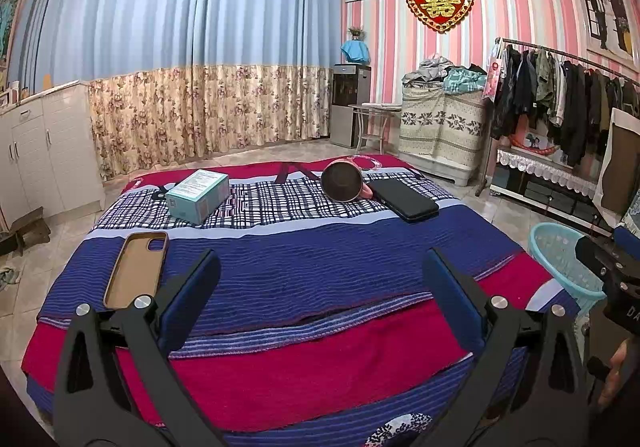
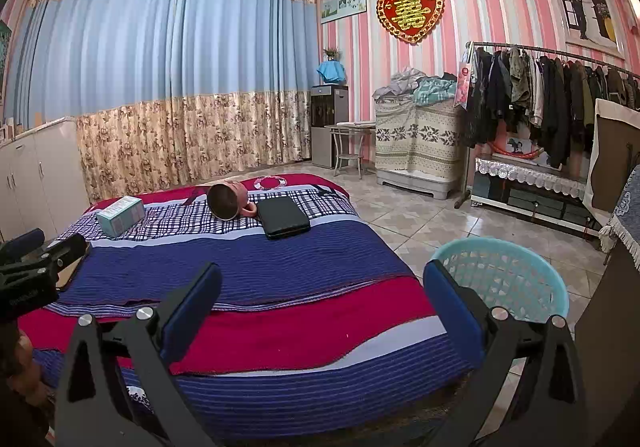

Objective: Collect trash

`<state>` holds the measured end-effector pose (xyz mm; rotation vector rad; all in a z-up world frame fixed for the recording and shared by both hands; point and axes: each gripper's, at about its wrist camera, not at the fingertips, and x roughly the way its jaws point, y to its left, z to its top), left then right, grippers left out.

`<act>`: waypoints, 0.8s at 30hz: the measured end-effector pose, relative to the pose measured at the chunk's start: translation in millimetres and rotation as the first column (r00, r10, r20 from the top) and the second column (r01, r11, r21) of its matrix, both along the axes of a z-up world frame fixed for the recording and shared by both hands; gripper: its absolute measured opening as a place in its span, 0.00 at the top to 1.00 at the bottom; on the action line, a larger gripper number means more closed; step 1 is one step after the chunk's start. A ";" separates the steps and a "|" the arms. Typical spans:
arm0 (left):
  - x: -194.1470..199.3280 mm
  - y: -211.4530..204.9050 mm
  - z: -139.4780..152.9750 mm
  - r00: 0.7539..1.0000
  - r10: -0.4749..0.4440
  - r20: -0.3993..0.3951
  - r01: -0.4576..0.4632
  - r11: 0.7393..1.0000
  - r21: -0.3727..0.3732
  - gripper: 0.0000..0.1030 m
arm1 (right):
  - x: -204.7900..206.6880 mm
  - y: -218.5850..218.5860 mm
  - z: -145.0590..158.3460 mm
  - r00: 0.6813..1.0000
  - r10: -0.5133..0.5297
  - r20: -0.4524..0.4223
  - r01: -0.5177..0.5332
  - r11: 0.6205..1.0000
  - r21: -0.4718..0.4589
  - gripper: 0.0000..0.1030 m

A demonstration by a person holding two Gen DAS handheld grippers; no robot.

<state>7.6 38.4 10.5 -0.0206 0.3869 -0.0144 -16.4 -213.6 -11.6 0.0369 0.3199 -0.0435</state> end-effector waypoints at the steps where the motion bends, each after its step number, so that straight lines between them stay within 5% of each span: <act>1: 0.6 -0.6 0.3 1.000 0.000 -0.001 0.000 1.000 0.002 0.05 | 0.4 0.1 -0.1 1.000 -0.001 0.001 0.001 1.000 -0.001 0.04; 24: -1.3 -4.1 -2.2 1.000 -0.001 0.003 0.001 1.000 0.012 0.05 | 0.1 0.8 -1.9 1.000 0.000 0.002 0.000 1.000 0.000 0.04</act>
